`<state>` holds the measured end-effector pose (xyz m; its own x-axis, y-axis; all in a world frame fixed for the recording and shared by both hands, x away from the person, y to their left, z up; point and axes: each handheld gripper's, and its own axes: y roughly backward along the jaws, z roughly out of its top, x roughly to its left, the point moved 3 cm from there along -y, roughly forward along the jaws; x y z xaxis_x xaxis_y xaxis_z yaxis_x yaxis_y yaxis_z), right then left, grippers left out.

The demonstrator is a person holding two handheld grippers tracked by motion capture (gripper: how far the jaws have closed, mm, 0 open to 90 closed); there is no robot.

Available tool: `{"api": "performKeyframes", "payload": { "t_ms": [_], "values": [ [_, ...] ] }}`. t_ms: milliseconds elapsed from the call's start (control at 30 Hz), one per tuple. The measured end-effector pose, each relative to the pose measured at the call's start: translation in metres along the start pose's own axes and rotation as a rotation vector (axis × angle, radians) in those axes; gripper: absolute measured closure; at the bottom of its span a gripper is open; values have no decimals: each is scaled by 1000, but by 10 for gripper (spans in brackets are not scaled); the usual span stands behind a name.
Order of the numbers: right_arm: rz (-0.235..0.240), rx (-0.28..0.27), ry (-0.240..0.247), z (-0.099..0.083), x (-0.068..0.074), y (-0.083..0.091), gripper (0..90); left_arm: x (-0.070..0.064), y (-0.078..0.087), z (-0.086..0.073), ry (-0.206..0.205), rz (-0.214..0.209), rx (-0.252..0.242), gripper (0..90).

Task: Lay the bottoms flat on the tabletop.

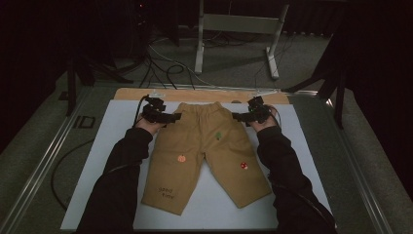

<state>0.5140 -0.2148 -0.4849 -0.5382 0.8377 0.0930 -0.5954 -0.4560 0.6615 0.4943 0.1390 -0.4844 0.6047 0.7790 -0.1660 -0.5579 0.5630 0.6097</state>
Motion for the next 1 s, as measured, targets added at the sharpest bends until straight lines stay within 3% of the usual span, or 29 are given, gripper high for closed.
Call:
{"api": "performKeyframes", "payload": {
  "t_ms": [133, 267, 533, 700, 767, 800, 867, 900, 933, 1000],
  "values": [
    [14, -21, 50, -1, 7, 23, 141, -11, 11, -5, -30, -29, 0, 89],
    [46, -34, 98, -10, 18, 44, 142, -22, 26, -15, -47, -94, -31, 17],
    [119, -57, 208, -38, 57, 85, 142, -48, 61, -41, -87, -152, -92, 7],
    [203, -75, 236, -70, 85, 113, 147, -66, 88, -65, -127, -181, -105, 7],
    [236, -58, 234, -93, 100, 126, 159, -71, 99, -76, -123, -186, -109, 7],
    [236, -58, 234, -93, 100, 126, 159, -73, 105, -82, -126, -185, -123, 7],
    [296, -57, 228, -108, 111, 135, 166, -77, 116, -94, -114, -181, -129, 7],
    [300, -48, 232, -117, 116, 138, 189, -79, 122, -100, -109, -177, -135, 7],
    [334, -16, 236, -136, 129, 144, 269, -80, 129, -108, -101, -173, -144, 7],
    [349, -3, 239, -142, 133, 146, 306, -82, 138, -118, -99, -157, -154, 7]
  ]
}}
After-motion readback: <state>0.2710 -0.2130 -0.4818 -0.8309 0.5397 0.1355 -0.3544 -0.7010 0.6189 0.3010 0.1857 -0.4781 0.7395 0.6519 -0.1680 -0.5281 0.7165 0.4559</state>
